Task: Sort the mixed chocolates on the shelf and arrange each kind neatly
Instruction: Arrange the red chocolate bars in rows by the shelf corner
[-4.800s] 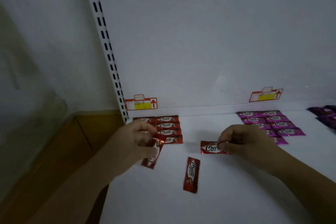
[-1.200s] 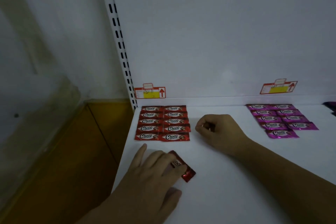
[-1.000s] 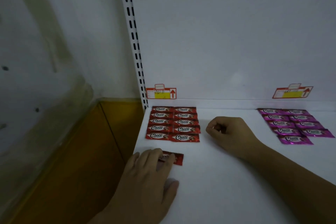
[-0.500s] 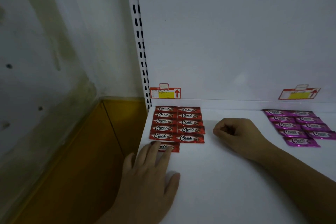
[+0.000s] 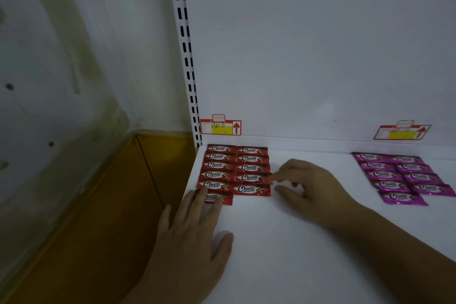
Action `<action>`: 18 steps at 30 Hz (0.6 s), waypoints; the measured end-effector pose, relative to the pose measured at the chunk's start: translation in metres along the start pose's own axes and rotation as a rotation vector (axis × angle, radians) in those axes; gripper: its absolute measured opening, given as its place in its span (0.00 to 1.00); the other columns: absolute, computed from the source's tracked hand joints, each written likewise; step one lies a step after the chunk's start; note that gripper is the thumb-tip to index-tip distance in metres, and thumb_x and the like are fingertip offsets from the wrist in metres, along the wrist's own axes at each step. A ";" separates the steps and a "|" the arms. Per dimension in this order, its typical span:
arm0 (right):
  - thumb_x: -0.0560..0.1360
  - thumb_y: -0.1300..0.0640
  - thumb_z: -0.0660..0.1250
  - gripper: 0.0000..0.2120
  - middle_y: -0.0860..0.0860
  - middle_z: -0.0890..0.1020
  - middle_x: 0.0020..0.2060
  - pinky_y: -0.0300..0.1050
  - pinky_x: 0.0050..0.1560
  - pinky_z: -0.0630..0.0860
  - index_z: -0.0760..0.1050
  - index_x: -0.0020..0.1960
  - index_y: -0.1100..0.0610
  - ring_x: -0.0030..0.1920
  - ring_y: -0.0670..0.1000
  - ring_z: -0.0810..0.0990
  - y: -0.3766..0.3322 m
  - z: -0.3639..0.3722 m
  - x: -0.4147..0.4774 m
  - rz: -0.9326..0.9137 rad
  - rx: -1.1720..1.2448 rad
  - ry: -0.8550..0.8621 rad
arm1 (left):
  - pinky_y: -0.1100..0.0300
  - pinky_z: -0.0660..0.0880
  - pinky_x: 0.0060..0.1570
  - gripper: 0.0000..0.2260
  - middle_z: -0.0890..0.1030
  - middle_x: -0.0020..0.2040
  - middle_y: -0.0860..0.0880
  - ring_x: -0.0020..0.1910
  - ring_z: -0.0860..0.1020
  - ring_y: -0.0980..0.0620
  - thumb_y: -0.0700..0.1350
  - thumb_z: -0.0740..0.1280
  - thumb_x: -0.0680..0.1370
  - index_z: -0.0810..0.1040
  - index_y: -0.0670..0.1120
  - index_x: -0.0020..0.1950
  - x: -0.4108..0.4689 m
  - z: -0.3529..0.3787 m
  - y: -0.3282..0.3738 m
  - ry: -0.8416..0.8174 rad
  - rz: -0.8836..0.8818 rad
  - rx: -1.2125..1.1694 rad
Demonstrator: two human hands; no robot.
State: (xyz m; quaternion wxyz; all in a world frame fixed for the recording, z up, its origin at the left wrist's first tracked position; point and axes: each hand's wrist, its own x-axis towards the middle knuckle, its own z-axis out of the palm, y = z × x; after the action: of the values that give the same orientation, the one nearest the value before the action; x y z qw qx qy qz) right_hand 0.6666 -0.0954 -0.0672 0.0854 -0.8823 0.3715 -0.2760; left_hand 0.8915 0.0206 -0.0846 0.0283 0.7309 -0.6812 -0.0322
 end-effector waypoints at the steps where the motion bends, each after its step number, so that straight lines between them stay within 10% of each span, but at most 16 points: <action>1: 0.74 0.50 0.62 0.13 0.40 0.76 0.45 0.23 0.45 0.65 0.81 0.53 0.48 0.43 0.36 0.71 -0.003 0.002 0.000 -0.063 -0.005 -0.020 | 0.44 0.74 0.51 0.29 0.78 0.61 0.50 0.60 0.77 0.47 0.65 0.42 0.76 0.74 0.53 0.63 0.000 0.000 0.000 0.008 0.007 -0.002; 18: 0.75 0.48 0.62 0.14 0.42 0.77 0.52 0.25 0.50 0.65 0.79 0.58 0.44 0.52 0.38 0.73 -0.007 0.020 -0.003 -0.051 0.067 -0.144 | 0.48 0.75 0.51 0.30 0.77 0.61 0.50 0.59 0.77 0.48 0.67 0.42 0.76 0.74 0.55 0.63 0.000 -0.003 -0.002 0.040 0.085 -0.076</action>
State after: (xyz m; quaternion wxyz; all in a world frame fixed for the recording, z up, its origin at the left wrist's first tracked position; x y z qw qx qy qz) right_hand 0.6805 -0.0891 -0.0824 0.1344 -0.9057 0.3324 -0.2260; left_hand 0.8937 0.0208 -0.0818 0.0710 0.7002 -0.7092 -0.0422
